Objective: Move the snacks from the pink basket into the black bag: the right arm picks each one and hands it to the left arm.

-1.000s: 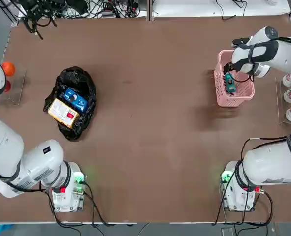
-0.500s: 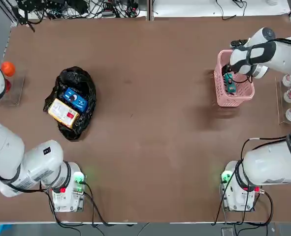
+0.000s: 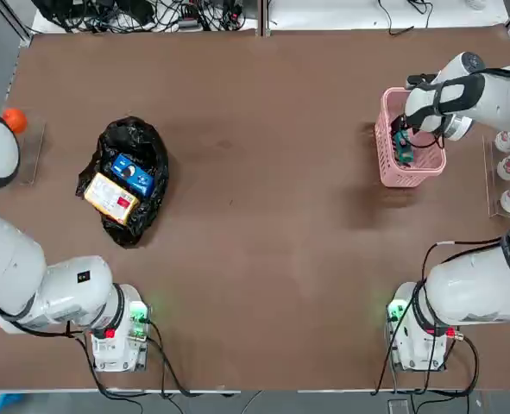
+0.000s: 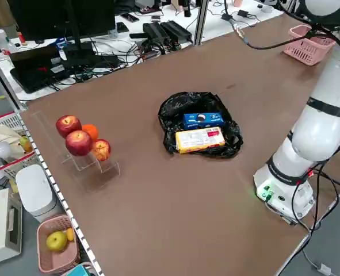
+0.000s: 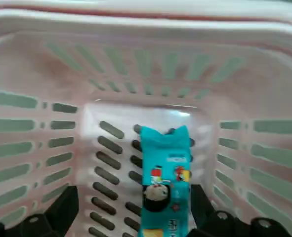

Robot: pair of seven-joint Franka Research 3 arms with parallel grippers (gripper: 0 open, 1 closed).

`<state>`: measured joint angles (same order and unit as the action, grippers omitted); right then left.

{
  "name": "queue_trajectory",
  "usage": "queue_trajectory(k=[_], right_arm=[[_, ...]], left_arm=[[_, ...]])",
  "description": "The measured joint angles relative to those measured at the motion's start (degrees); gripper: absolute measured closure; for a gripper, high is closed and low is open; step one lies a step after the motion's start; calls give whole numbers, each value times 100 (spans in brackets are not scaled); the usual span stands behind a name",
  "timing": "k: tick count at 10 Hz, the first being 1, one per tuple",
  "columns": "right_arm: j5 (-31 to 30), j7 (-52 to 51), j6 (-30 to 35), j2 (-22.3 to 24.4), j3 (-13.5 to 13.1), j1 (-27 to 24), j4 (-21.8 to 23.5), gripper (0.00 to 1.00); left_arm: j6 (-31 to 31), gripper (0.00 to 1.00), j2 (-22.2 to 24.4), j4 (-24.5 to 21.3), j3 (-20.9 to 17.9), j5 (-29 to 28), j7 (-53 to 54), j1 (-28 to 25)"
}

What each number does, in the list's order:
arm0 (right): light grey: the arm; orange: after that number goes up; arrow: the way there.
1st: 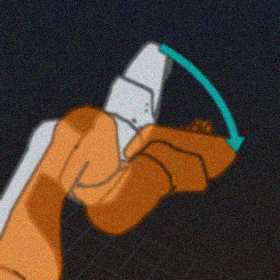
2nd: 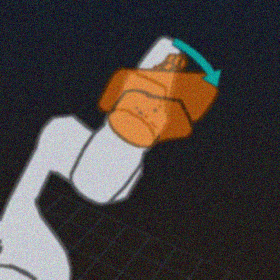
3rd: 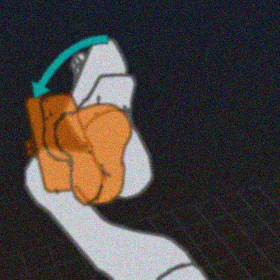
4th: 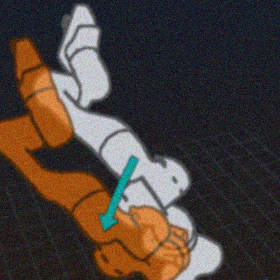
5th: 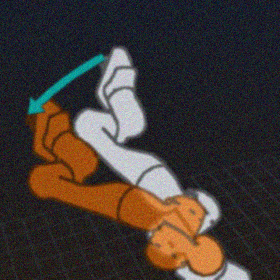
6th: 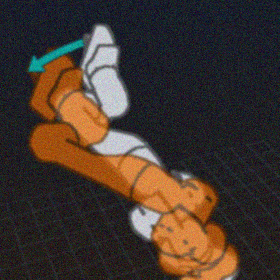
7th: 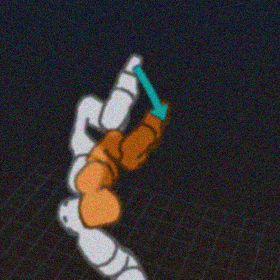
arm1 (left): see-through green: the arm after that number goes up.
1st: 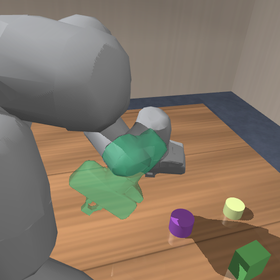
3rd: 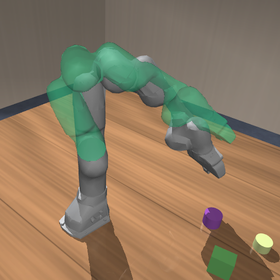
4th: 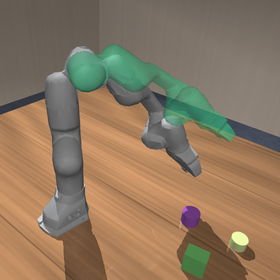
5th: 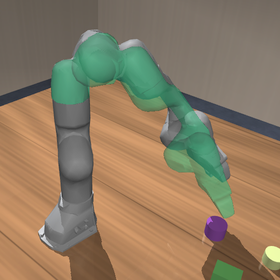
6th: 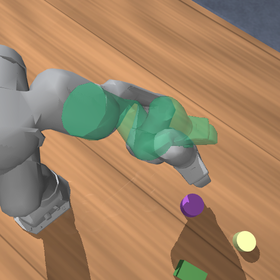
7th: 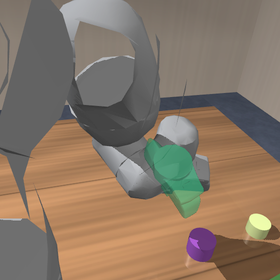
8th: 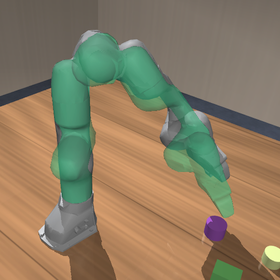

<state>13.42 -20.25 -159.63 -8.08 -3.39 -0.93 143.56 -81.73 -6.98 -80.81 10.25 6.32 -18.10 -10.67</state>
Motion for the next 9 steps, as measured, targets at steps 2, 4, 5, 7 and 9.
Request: queue_trajectory(k=[2,4,5,7,9], right_arm=[[0,265,0,-1,-19,-8,1,0],[0,386,-3,-5,-14,-3,21,0],[0,505,-23,-7,-9,8,47,0],[0,716,-220,-10,-2,114,171,0],[0,805,-684,-16,2,246,437,0]], left_arm=[[-341,0,201,-19,-30,-374,57,531],[-920,0,258,-255,-34,-442,31,788],[-1188,0,255,-452,-34,-442,31,805],[-1370,0,247,-646,-22,-442,32,808],[-1377,0,248,-648,-18,-442,101,809]])
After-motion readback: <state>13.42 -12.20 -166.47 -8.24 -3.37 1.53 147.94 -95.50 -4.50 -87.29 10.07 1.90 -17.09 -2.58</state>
